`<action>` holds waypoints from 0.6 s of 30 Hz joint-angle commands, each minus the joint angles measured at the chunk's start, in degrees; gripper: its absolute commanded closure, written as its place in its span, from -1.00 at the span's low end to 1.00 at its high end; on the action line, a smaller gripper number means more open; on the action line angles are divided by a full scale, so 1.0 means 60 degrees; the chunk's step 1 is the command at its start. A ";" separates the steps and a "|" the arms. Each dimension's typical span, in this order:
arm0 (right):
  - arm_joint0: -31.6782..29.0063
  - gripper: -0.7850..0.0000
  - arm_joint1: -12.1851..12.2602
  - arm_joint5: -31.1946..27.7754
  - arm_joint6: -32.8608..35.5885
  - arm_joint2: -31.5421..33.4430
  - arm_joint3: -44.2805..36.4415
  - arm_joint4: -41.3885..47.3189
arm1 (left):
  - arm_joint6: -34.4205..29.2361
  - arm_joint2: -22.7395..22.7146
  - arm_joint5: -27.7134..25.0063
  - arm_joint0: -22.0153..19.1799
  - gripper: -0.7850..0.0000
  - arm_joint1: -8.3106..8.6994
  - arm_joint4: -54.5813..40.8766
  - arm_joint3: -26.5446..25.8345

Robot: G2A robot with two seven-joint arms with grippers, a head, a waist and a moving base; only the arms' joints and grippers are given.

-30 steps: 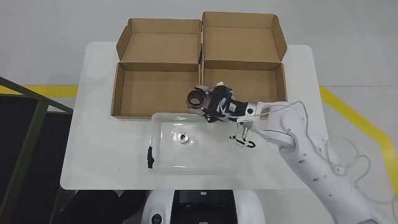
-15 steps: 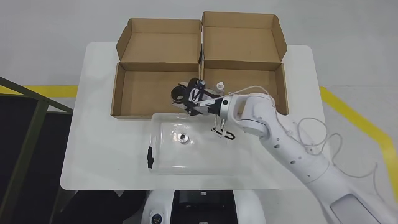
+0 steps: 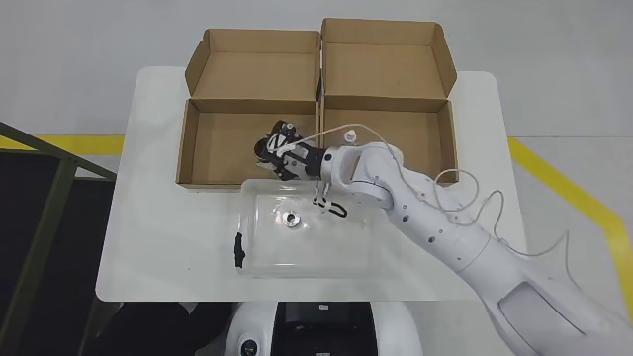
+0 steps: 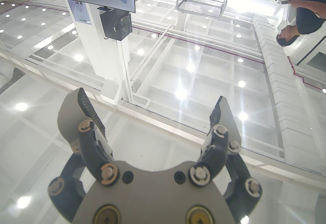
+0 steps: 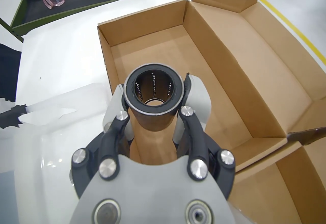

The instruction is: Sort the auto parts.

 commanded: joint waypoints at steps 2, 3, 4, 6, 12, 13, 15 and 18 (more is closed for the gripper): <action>0.0182 1.00 -0.0196 0.0004 -0.0038 -0.0153 0.0417 0.0093 | 0.0000 0.0000 0.0000 0.0000 -1.00 0.0000 0.0000 0.0000; 0.0253 1.00 -0.0269 0.0014 -0.0017 -0.0208 0.0563 0.0128 | 0.0000 0.0000 0.0000 0.0000 -1.00 0.0000 0.0000 0.0000; 0.0327 1.00 -0.0345 0.0003 -0.0001 -0.0263 0.0716 0.0182 | 0.0000 0.0000 0.0000 0.0000 -1.00 0.0000 0.0000 0.0000; 0.0483 1.00 -0.0500 0.0005 0.0037 -0.0368 0.1016 0.0271 | 0.0000 0.0000 0.0000 0.0000 -1.00 0.0000 0.0000 0.0000; 0.0887 1.00 -0.0927 0.0139 0.0345 -0.0606 0.1742 0.0459 | 0.0000 0.0000 0.0000 0.0000 -1.00 0.0000 0.0000 0.0000; 0.0951 1.00 -0.1001 0.0175 0.0444 -0.0646 0.1858 0.0506 | 0.0000 0.0000 0.0000 0.0000 -1.00 0.0000 0.0000 0.0000; 0.1063 1.00 -0.1140 0.0211 0.0506 -0.0720 0.2047 0.0531 | 0.0000 0.0000 0.0000 0.0000 -1.00 0.0000 0.0000 0.0000; 0.1145 1.00 -0.1310 0.0200 0.0474 -0.0806 0.2333 0.0503 | 0.0000 0.0000 0.0000 0.0000 -1.00 0.0000 0.0000 0.0000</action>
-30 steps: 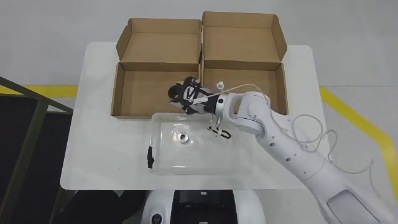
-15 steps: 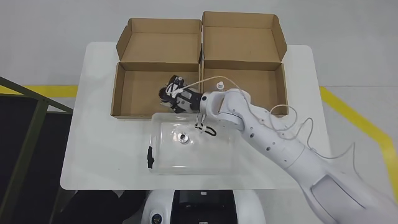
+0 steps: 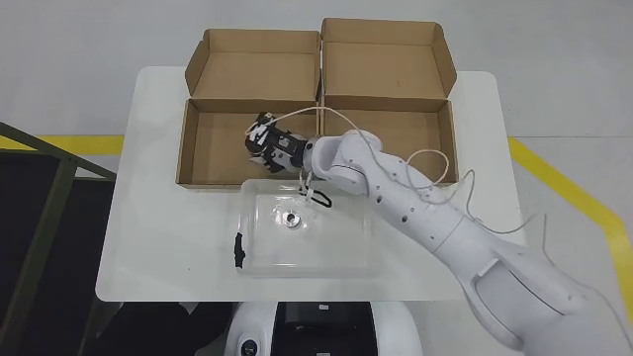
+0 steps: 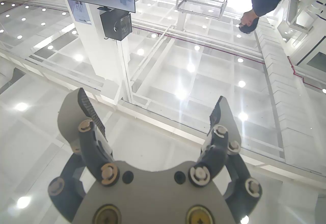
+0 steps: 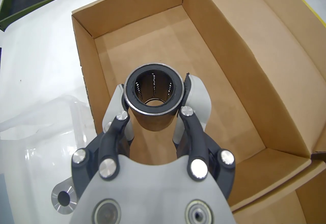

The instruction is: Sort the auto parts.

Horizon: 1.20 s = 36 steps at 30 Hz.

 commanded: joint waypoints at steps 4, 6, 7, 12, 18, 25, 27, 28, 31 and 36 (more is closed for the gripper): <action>0.0114 1.00 -0.0246 0.0072 0.0228 -0.0062 0.0460 0.0077 | 0.0000 0.0000 0.0000 0.0000 -1.00 0.0000 0.0000 0.0000; 0.0176 1.00 -0.0350 0.0139 0.0441 -0.0092 0.0580 0.0117 | 0.0000 0.0000 0.0000 0.0000 -1.00 0.0000 0.0000 0.0000; 0.0205 1.00 -0.0402 0.0143 0.0540 -0.0108 0.0639 0.0143 | 0.0000 0.0000 0.0000 0.0000 -1.00 0.0000 0.0000 0.0000; 0.0324 0.41 -0.0623 0.0074 0.0805 -0.0155 0.0933 0.0177 | 0.0000 0.0000 0.0000 0.0000 -1.00 0.0000 0.0000 0.0000; 0.0355 -1.00 -0.0805 -0.0021 0.0879 -0.0133 0.1188 0.0112 | 0.0000 0.0000 0.0000 0.0000 -1.00 0.0000 0.0000 0.0000; 0.0281 -1.00 -0.0889 0.0011 0.0787 0.0021 0.1237 -0.0139 | 0.0000 0.0000 0.0000 0.0000 -1.00 0.0000 0.0000 0.0000; 0.0213 -1.00 -0.0869 -0.0049 0.0546 0.0155 0.1136 -0.0170 | 0.0000 0.0000 0.0000 0.0000 -1.00 0.0000 0.0000 0.0000; 0.0184 -1.00 -0.0846 -0.0079 0.0467 0.0222 0.1087 -0.0233 | 0.0000 0.0000 0.0000 0.0000 -1.00 0.0000 0.0000 0.0000; 0.0060 -1.00 -0.0744 -0.0241 0.0245 0.0474 0.0753 -0.0400 | 0.0000 0.0000 0.0000 0.0000 -1.00 0.0000 0.0000 0.0000; -0.0281 -1.00 -0.0438 -0.0399 0.0344 0.1046 -0.0472 -0.0895 | 0.0000 0.0000 0.0000 0.0000 -1.00 0.0000 0.0000 0.0000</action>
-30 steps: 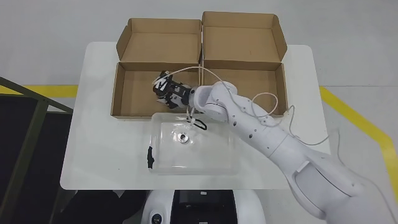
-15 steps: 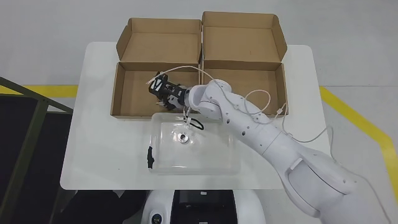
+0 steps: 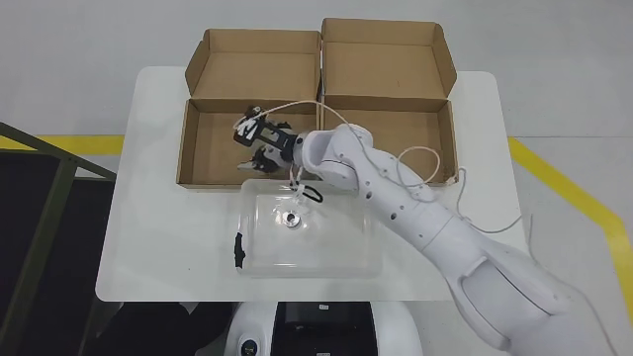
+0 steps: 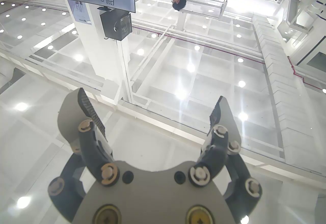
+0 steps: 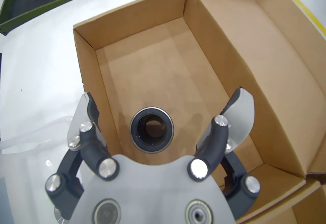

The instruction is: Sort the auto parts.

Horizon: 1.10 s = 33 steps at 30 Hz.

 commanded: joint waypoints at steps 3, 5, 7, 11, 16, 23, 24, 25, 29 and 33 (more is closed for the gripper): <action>-0.0475 -1.00 0.0326 -0.0240 0.0431 0.0570 -0.1399 -0.0400 | 0.0000 0.0000 0.0000 0.0000 -1.00 0.0000 0.0000 0.0000; -0.0838 -1.00 0.0517 -0.0411 0.0736 0.0905 -0.2219 -0.0600 | 0.0000 0.0000 0.0000 0.0000 -1.00 0.0000 0.0000 0.0000; -0.1251 -1.00 0.0707 -0.0608 0.1075 0.1246 -0.3016 -0.0785 | 0.0000 0.0000 0.0000 0.0000 -1.00 0.0000 0.0000 0.0000; -0.2196 -1.00 0.1070 -0.1106 0.1633 0.1919 -0.4577 -0.1151 | 0.0000 0.0000 0.0000 0.0000 -1.00 0.0000 0.0000 0.0000; -0.3533 -1.00 0.1462 -0.1818 0.2148 0.2475 -0.6311 -0.1857 | 0.0000 0.0000 0.0000 0.0000 -1.00 0.0000 0.0000 0.0000; -0.4855 -1.00 0.1791 -0.2571 0.1927 0.2712 -0.7229 -0.2936 | 0.0000 0.0000 0.0000 0.0000 -1.00 0.0000 0.0000 0.0000; -0.5010 -1.00 0.1828 -0.2666 0.1786 0.2719 -0.7276 -0.3102 | 0.0000 0.0000 0.0000 0.0000 -1.00 0.0000 0.0000 0.0000; -0.5141 -1.00 0.1865 -0.2798 0.1652 0.2721 -0.7293 -0.3273 | 0.0000 0.0000 0.0000 0.0000 -1.00 0.0000 0.0000 0.0000; -0.5488 -1.00 0.1987 -0.3099 0.1180 0.2832 -0.7172 -0.3818 | 0.0000 0.0000 0.0000 0.0000 -1.00 0.0000 0.0000 0.0000; -0.5652 -1.00 0.2072 -0.3304 0.0913 0.2911 -0.7058 -0.4146 | 0.0000 0.0000 0.0000 0.0000 -1.00 0.0000 0.0000 0.0000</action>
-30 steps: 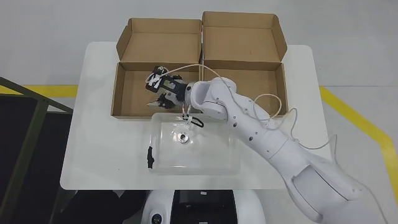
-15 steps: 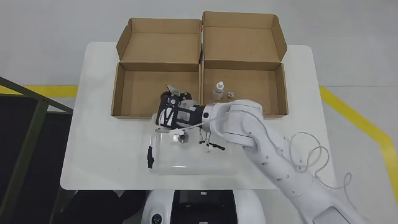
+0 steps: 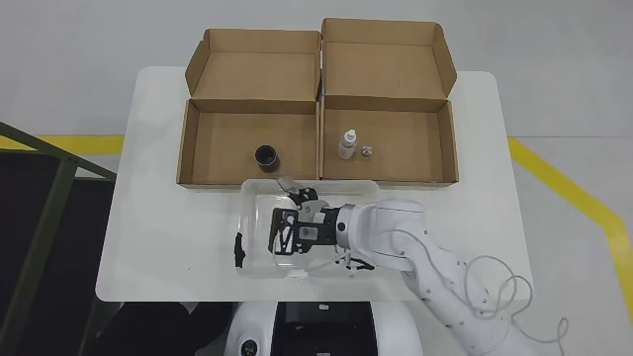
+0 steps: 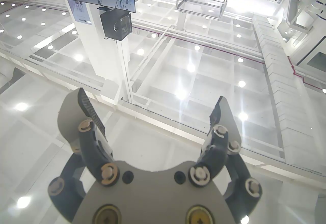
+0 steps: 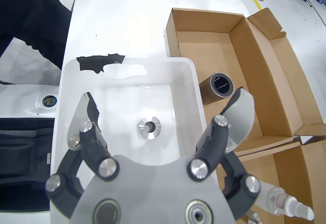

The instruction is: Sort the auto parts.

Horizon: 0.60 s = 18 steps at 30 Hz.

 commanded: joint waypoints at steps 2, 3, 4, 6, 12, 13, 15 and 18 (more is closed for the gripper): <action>-0.0061 -1.00 0.0045 -0.0148 -0.0132 -0.0003 0.0100 -0.0191 | 0.0000 0.0000 0.0000 0.0000 -1.00 0.0000 0.0000 0.0000; -0.0064 -1.00 0.0056 -0.0181 -0.0172 -0.0001 0.0149 -0.0238 | 0.0000 0.0000 0.0000 0.0000 -1.00 0.0000 0.0000 0.0000; -0.0065 -1.00 0.0066 -0.0200 -0.0203 -0.0001 0.0202 -0.0287 | 0.0000 0.0000 0.0000 0.0000 -1.00 0.0000 0.0000 0.0000; -0.0055 -1.00 0.0083 -0.0247 -0.0256 -0.0009 0.0328 -0.0354 | 0.0000 0.0000 0.0000 0.0000 -1.00 0.0000 0.0000 0.0000; 0.0002 -1.00 0.0113 -0.0345 -0.0384 -0.0125 0.0694 -0.0579 | 0.0000 0.0000 0.0000 0.0000 -1.00 0.0000 0.0000 0.0000; 0.0033 -1.00 0.0112 -0.0340 -0.0406 -0.0147 0.0785 -0.0589 | 0.0000 0.0000 0.0000 0.0000 -1.00 0.0000 0.0000 0.0000; 0.0115 -1.00 0.0104 -0.0355 -0.0449 -0.0196 0.0979 -0.0571 | 0.0000 0.0000 0.0000 0.0000 -1.00 0.0000 0.0000 0.0000; 0.0257 -1.00 0.0090 -0.0409 -0.0453 -0.0299 0.1218 -0.0597 | 0.0000 0.0000 0.0000 0.0000 -1.00 0.0000 0.0000 0.0000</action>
